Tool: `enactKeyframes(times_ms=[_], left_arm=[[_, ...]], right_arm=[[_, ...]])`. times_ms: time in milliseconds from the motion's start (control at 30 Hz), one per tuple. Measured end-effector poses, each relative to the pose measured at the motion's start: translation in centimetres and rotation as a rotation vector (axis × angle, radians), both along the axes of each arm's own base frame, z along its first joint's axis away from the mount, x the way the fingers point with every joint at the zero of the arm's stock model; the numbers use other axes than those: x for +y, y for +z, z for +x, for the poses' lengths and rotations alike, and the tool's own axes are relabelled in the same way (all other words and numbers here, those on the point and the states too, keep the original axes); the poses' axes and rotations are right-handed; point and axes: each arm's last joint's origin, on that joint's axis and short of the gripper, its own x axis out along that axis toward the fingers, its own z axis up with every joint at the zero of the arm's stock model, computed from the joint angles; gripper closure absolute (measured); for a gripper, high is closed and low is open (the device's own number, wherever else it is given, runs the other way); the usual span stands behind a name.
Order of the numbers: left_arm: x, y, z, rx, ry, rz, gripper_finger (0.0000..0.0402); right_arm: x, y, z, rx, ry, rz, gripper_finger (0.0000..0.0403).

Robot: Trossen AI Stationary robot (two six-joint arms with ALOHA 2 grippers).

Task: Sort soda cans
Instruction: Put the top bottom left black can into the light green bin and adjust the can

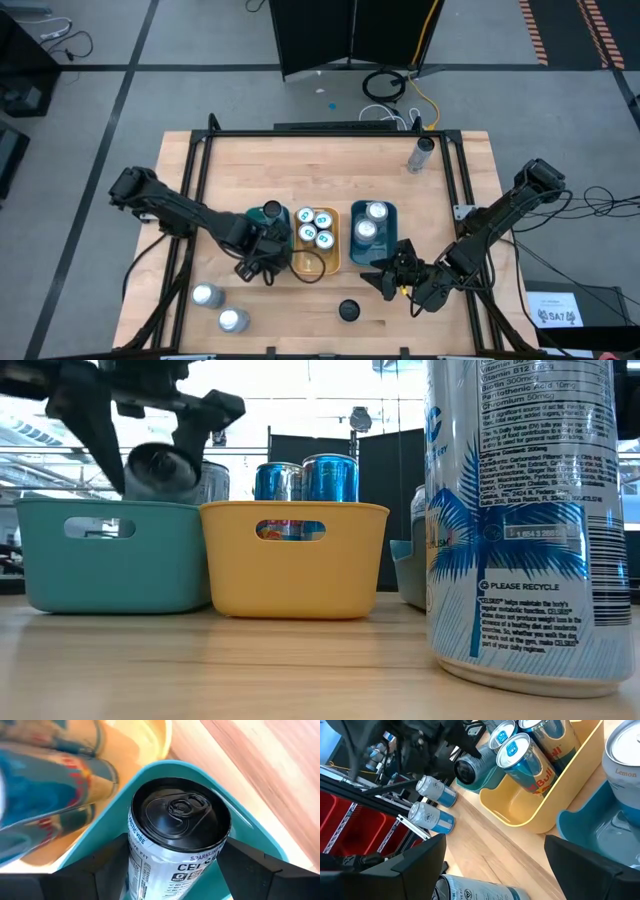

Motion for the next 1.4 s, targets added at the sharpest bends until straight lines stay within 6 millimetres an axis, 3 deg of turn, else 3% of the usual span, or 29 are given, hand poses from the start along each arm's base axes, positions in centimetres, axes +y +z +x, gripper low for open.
enactKeyframes(times_ms=[367,733,1133,1400], left_arm=[[0.9,2.7,-1.9,-0.077,0.184,-0.007,0.0121],[1.8,6.1,-4.3,-0.200,0.399,-0.141,0.0120],[4.0,11.5,-8.6,-0.579,0.695,-0.269,0.0120],[4.9,12.4,-11.8,-0.688,0.913,-0.356,0.0120]], right_arm=[[0.0,0.0,0.0,0.005,0.013,-0.028,0.0071],[0.0,0.0,0.0,0.007,0.019,-0.041,0.0071],[0.0,0.0,0.0,0.009,0.022,-0.048,0.0071],[0.0,0.0,0.0,0.009,0.022,-0.048,0.0071]])
